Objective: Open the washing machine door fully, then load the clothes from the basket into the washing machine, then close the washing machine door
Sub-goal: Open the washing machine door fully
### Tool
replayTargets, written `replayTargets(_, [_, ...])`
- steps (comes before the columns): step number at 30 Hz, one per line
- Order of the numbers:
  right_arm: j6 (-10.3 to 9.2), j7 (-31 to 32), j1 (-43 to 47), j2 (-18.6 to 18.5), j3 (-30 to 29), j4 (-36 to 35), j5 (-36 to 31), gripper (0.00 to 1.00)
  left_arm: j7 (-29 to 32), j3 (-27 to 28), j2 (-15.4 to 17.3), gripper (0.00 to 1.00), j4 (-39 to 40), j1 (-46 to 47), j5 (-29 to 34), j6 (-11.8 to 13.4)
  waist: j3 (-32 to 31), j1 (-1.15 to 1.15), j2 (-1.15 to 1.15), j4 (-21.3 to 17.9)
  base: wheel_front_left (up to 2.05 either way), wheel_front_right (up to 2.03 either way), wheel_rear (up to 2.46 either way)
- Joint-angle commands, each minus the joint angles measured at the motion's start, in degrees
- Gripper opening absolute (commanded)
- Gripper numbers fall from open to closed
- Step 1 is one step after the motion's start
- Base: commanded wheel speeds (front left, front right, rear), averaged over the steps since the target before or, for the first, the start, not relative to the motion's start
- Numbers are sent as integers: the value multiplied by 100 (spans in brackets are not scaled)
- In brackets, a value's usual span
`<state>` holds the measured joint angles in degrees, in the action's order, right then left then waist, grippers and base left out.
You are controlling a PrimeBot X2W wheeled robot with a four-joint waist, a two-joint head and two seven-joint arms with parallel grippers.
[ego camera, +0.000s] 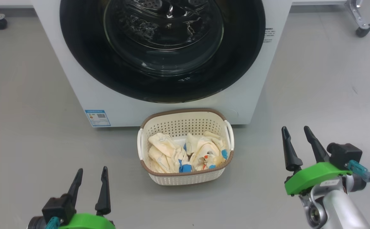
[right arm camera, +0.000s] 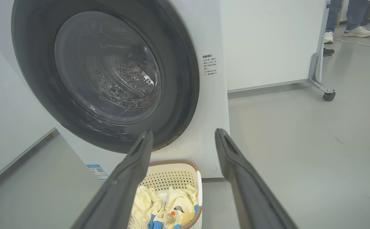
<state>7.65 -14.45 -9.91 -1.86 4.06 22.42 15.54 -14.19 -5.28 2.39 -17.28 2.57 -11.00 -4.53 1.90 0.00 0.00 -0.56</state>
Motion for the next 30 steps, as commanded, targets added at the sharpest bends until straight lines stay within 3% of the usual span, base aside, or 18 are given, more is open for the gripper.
replayTargets(1, [-16,-55,-279,-101,101,-168,-41,100,-81,169,49,100,199,247,64,-15,2,0,0,1,123,123,-246])
replayTargets(17, [-16,-55,-300,-101,85,-141,-38,100,-81,171,49,100,124,294,161,-36,15,0,0,15,123,123,-246])
replayTargets(21, [-16,-55,-302,-101,89,-130,-29,100,-81,264,49,100,305,303,28,60,18,0,0,17,120,120,-240])
replayTargets(30, [-16,-55,-303,-101,88,-104,-22,100,-81,240,49,100,340,254,105,86,-5,0,0,5,73,73,-147])
